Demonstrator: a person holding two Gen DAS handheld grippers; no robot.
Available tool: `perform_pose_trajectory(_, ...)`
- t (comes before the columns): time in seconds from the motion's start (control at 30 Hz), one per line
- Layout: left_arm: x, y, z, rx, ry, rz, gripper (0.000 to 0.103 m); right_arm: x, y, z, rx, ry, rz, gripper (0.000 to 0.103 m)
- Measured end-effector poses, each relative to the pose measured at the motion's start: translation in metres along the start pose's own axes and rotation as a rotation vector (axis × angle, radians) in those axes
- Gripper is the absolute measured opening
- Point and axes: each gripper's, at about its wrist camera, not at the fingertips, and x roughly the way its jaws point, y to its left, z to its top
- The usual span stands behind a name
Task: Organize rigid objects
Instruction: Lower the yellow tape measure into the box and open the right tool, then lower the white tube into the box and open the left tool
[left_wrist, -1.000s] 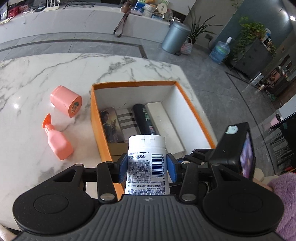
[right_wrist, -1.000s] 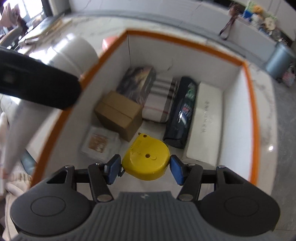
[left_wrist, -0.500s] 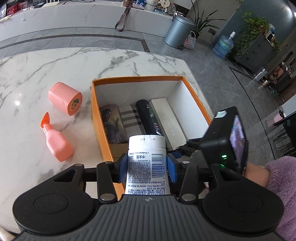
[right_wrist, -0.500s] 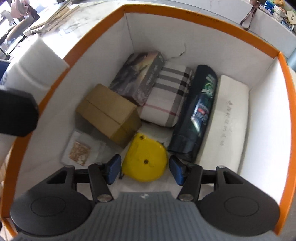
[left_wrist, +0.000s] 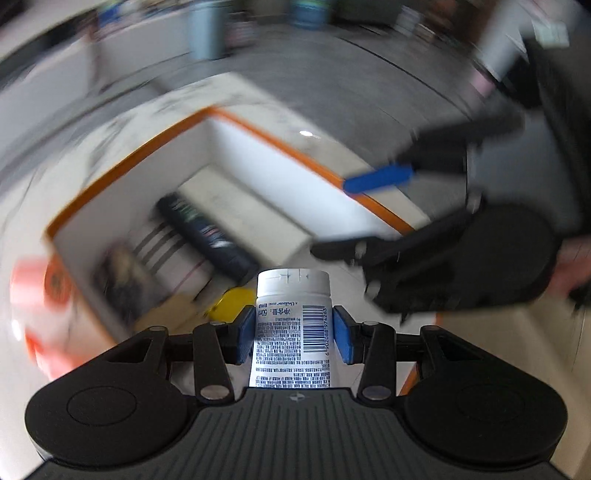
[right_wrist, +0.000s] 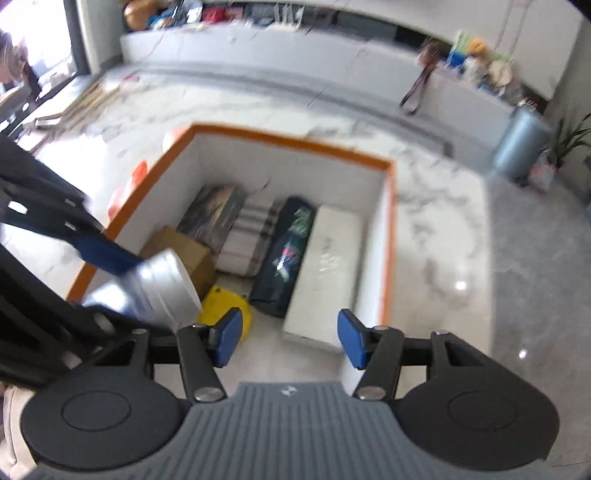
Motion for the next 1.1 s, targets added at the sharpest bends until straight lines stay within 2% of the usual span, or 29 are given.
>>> perform_pose_trajectory(0.17,0.029,-0.030,-0.004,0.327,0.094,-0.007,0.050,-0.023,-0.003,-0.012,0.065,-0.058,-0.045,0.056)
perform_pose_trajectory(0.27,0.049,-0.040,-0.014,0.461,0.162,-0.008,0.050,-0.029,-0.004,-0.020,0.106,-0.064,-0.050,0.056)
perform_pose_trajectory(0.33,0.056,-0.034,-0.015,0.472,0.175,-0.013,0.050,-0.028,-0.003,-0.024,0.140,-0.063,-0.044,0.056)
perform_pose_trajectory(0.43,0.064,-0.024,-0.015,0.446,0.225,-0.063,0.050,-0.025,0.000,-0.030,0.175,-0.058,-0.036,0.056)
perform_pose_trajectory(0.73,0.079,-0.022,-0.024,0.478,0.264,-0.027,0.049,-0.019,0.008,-0.041,0.208,-0.028,-0.022,0.056)
perform_pose_trajectory(0.8,0.078,-0.021,-0.025,0.478,0.258,-0.015,0.053,-0.019,0.009,-0.043,0.215,-0.022,-0.023,0.056)
perform_pose_trajectory(0.97,0.066,-0.016,-0.030,0.459,0.230,-0.007,0.053,-0.017,0.012,-0.047,0.217,-0.006,-0.016,0.056)
perform_pose_trajectory(1.1,0.045,-0.010,-0.032,0.425,0.174,-0.005,0.053,-0.018,0.016,-0.047,0.213,0.004,-0.014,0.056)
